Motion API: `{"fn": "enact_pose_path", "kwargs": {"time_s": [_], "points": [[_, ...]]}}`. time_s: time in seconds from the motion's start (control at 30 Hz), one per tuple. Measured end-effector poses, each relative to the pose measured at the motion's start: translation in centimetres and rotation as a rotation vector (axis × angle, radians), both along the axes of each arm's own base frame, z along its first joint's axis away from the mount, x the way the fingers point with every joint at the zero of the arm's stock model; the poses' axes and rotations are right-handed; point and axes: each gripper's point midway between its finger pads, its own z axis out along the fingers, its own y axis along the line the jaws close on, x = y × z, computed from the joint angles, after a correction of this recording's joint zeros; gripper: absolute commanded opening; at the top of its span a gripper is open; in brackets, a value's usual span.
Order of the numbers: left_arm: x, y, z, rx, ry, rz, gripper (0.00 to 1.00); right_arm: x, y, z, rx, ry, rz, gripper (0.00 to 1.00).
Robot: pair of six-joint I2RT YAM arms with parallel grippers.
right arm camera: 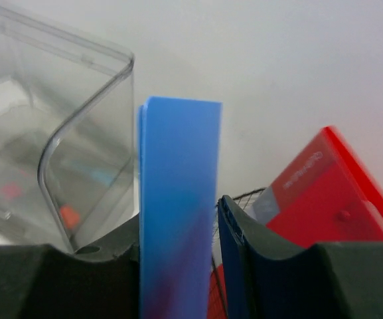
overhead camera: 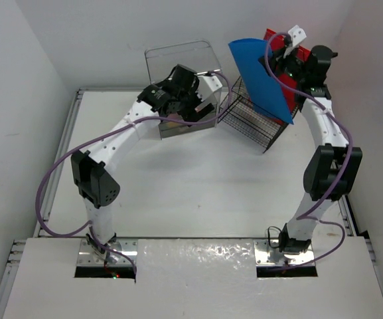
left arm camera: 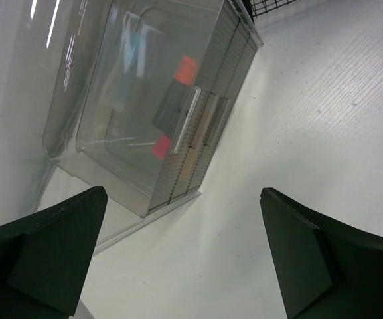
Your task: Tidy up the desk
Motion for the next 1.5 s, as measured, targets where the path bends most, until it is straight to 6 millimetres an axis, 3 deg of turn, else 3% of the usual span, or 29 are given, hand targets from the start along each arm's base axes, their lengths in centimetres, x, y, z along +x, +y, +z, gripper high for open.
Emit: {"fn": "enact_pose_path", "kwargs": {"time_s": [0.37,0.47,0.6,0.73,1.03,1.33,1.5], "points": [[-0.5,1.1,0.9,-0.014,-0.008,0.009,1.00,-2.9,-3.4,9.5,0.247,-0.405,-0.071,0.00],[-0.5,1.2,0.9,-0.014,-0.009,0.010,0.99,-3.3,-4.3,10.9,0.309,-0.490,-0.046,0.00],[-0.5,1.2,0.9,-0.014,-0.009,0.011,1.00,-2.6,-5.4,10.3,0.371,-0.509,-0.047,0.00],[-0.5,1.3,0.9,-0.015,-0.008,0.017,1.00,-1.6,-5.4,9.6,0.405,-0.488,-0.022,0.00],[-0.1,1.0,1.3,-0.026,-0.019,0.018,1.00,-2.1,-4.8,9.1,0.396,-0.478,0.021,0.00],[2.6,-0.9,5.0,-0.115,-0.175,-0.008,1.00,-3.4,-4.1,10.2,0.375,-0.492,0.058,0.00],[5.7,-2.9,7.5,-0.168,-0.308,-0.020,1.00,-4.3,-3.7,8.2,0.343,-0.440,0.044,0.00]]}}
